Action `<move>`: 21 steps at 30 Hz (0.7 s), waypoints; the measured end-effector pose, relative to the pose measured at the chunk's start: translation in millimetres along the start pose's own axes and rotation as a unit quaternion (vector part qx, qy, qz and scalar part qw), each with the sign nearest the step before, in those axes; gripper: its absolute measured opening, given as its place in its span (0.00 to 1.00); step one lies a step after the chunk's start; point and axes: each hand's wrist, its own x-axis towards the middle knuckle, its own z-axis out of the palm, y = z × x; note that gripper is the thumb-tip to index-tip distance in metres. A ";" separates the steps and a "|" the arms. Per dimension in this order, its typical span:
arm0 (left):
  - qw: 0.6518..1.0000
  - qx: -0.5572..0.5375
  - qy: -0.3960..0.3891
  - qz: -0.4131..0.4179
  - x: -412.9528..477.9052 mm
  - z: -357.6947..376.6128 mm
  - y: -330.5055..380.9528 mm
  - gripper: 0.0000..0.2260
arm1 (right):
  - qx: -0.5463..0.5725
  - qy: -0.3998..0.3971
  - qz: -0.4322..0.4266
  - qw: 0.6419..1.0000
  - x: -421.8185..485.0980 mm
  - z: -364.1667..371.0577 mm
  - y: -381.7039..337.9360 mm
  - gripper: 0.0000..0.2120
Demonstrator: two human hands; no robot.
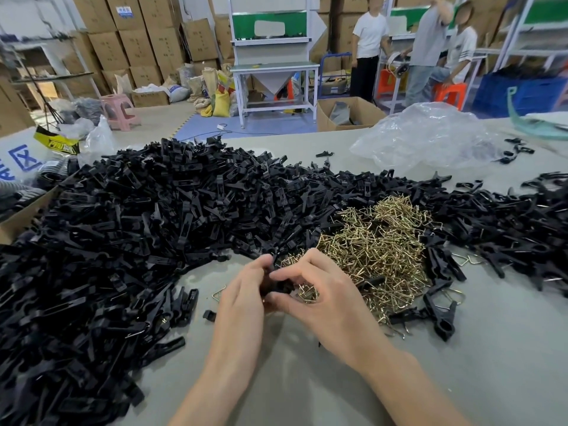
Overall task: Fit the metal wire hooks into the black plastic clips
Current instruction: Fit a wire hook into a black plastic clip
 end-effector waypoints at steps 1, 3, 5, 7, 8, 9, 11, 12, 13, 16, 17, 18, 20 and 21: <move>0.997 -0.061 -0.024 -0.031 -0.4 2.9 3.3 0.14 | -0.002 -0.001 -0.004 1.000 -0.4 1.5 -1.5 0.10; 0.991 -0.108 -0.061 -0.049 -3.9 8.4 8.2 0.19 | -0.026 -0.016 -0.033 0.999 -1.6 6.3 -4.4 0.11; 0.984 -0.144 -0.077 -0.063 -5.9 9.8 9.5 0.21 | -0.047 -0.023 -0.064 0.997 -2.2 10.5 -5.0 0.13; 0.975 -0.183 -0.095 -0.081 -7.2 6.6 10.6 0.20 | -0.053 -0.021 -0.082 0.995 -1.9 11.5 -4.8 0.14; 0.972 -0.194 -0.101 -0.088 -5.9 4.6 10.5 0.19 | -0.055 -0.020 -0.089 0.994 -1.7 12.1 -5.0 0.14; 0.969 -0.202 -0.107 -0.099 -4.8 2.7 10.0 0.19 | -0.058 -0.023 -0.093 0.994 -1.7 12.8 -5.4 0.14; 0.963 -0.209 -0.124 -0.115 -3.4 -0.3 9.1 0.15 | -0.060 -0.034 -0.097 0.993 -2.4 14.6 -6.9 0.14; 0.960 -0.215 -0.133 -0.120 -2.6 -1.8 8.5 0.13 | -0.062 -0.041 -0.096 0.993 -2.7 15.2 -7.5 0.14; 0.957 -0.221 -0.140 -0.125 -1.9 -3.2 8.5 0.11 | -0.062 -0.046 -0.092 0.993 -2.6 15.6 -8.2 0.14; 0.953 -0.220 -0.152 -0.144 0.2 -5.4 9.1 0.07 | -0.049 -0.055 -0.072 0.995 -1.1 14.7 -10.4 0.12; 0.952 -0.216 -0.160 -0.149 -0.2 -5.4 9.4 0.07 | -0.046 -0.057 -0.069 0.995 -0.6 13.7 -10.8 0.11; 0.950 -0.213 -0.168 -0.155 -0.4 -5.5 9.4 0.07 | -0.045 -0.059 -0.068 0.995 -0.5 12.6 -11.0 0.10; 0.946 -0.213 -0.177 -0.170 -1.1 -5.6 9.2 0.06 | -0.042 -0.064 -0.068 0.995 -1.1 9.9 -11.2 0.08; 0.943 -0.214 -0.179 -0.182 -1.8 -5.5 9.5 0.07 | -0.043 -0.068 -0.068 0.994 -1.6 9.0 -11.4 0.08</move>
